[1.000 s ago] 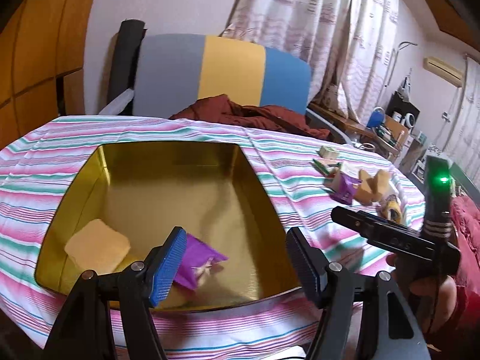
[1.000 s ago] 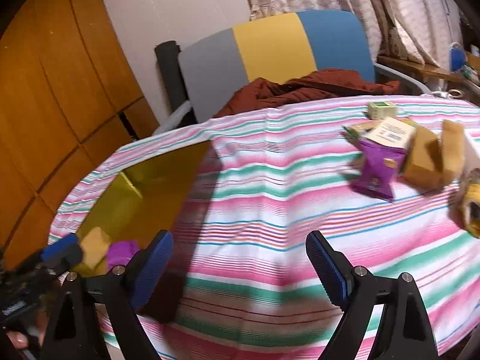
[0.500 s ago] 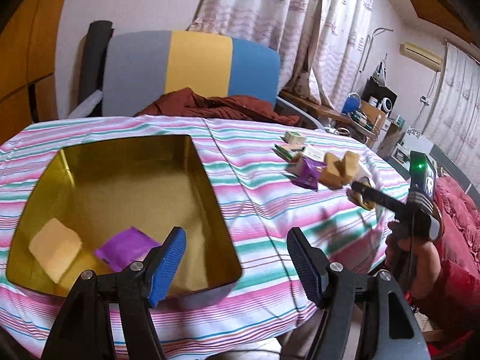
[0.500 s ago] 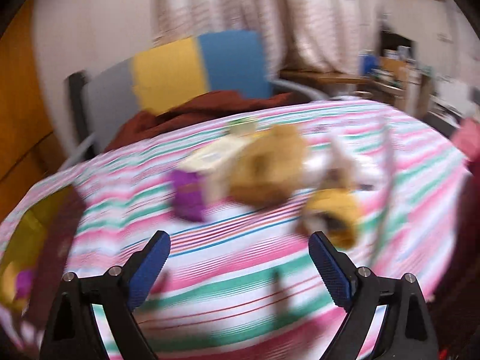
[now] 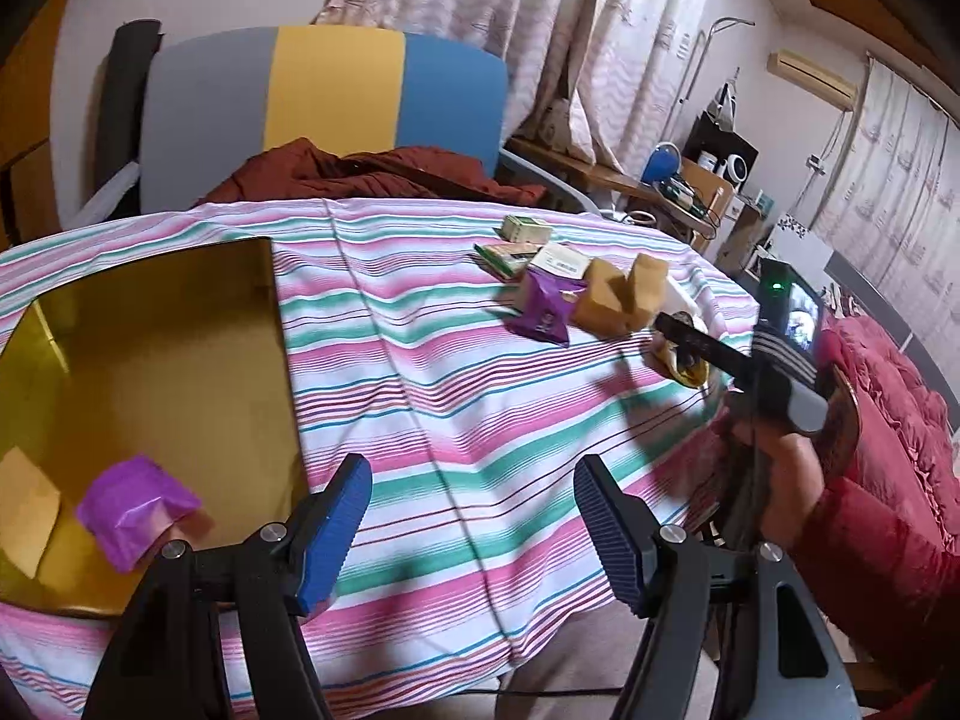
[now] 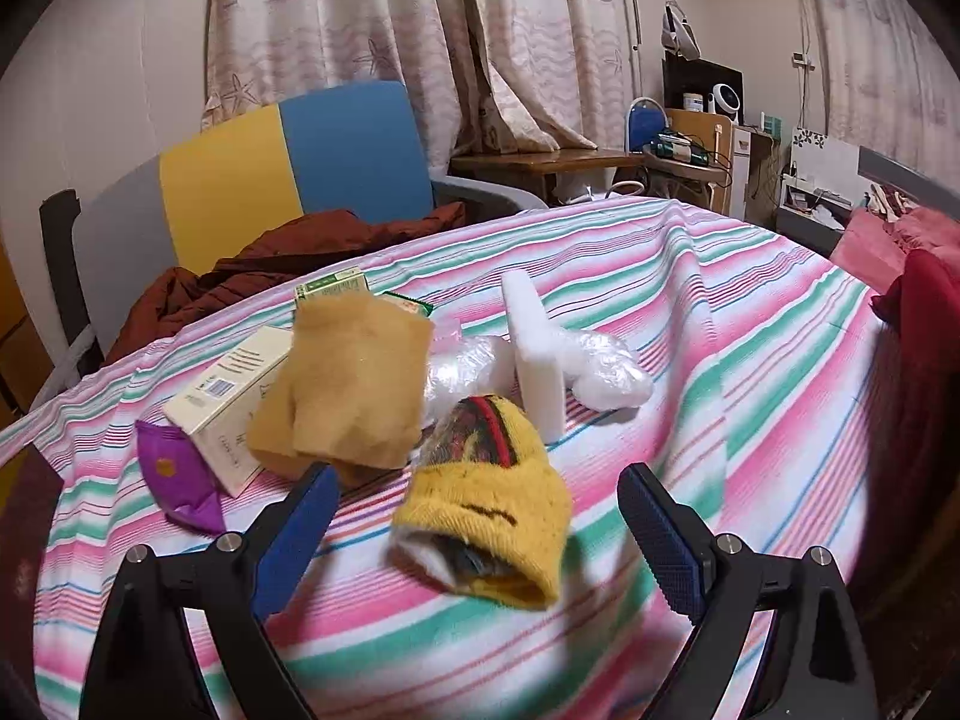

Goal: Organize objects
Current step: 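Close the right gripper on the yellow knitted roll, then grasp the purple cartoon snack packet with the left gripper while the right holds the knitted roll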

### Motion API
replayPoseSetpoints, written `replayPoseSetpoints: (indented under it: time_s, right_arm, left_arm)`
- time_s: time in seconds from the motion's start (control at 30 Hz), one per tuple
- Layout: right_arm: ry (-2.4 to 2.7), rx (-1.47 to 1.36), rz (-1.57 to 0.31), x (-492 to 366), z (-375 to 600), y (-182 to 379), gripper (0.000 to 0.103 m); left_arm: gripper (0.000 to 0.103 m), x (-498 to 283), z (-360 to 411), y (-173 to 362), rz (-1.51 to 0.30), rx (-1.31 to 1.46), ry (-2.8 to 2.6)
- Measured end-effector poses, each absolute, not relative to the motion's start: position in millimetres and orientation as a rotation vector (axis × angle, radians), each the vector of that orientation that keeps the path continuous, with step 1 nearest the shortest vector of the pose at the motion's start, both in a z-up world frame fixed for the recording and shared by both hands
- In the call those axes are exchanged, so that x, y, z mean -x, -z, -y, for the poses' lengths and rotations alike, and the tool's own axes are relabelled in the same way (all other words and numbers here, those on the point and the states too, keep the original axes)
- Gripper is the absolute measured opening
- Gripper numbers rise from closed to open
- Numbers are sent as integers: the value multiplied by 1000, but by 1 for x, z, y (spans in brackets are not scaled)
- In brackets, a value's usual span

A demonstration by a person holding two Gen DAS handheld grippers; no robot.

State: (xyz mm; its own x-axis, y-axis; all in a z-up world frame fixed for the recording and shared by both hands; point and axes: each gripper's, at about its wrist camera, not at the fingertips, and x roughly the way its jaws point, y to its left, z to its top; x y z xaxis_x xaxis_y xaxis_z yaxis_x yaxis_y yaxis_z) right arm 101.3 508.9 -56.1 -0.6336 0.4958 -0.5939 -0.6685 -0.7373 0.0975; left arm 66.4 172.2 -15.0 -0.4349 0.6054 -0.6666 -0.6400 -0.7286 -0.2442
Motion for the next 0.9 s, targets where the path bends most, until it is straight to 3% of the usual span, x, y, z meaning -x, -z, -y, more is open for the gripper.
replayPoseSetpoints:
  time_s: [0.07,0.2,0.33,0.43,0.53,0.9]
  right_arm:
    - [-2345,719,-390,-98,-510,60,91]
    - [-2339,751,-430,-93,-517,72,60]
    - [-2354,733,-477,-97,-522,78,52]
    - [-2370,734,-462,-98,-519,82,52]
    - [-2374,731,-469,-98,-519,84,52]
    - [-2383,714,-490,-98,-519,88,52]
  left_arm:
    - [71,-64,-180,16,-51,998,-2161]
    - [71,-56,-197,19,-43,1030,-2139]
    - [71,-45,-219,23,-29,1061,-2112]
    - [72,-35,-241,27,-26,1081,-2093]
    - [80,-23,-268,33,-66,1098,-2094]
    - [80,23,-360,58,-217,1048,-2112]
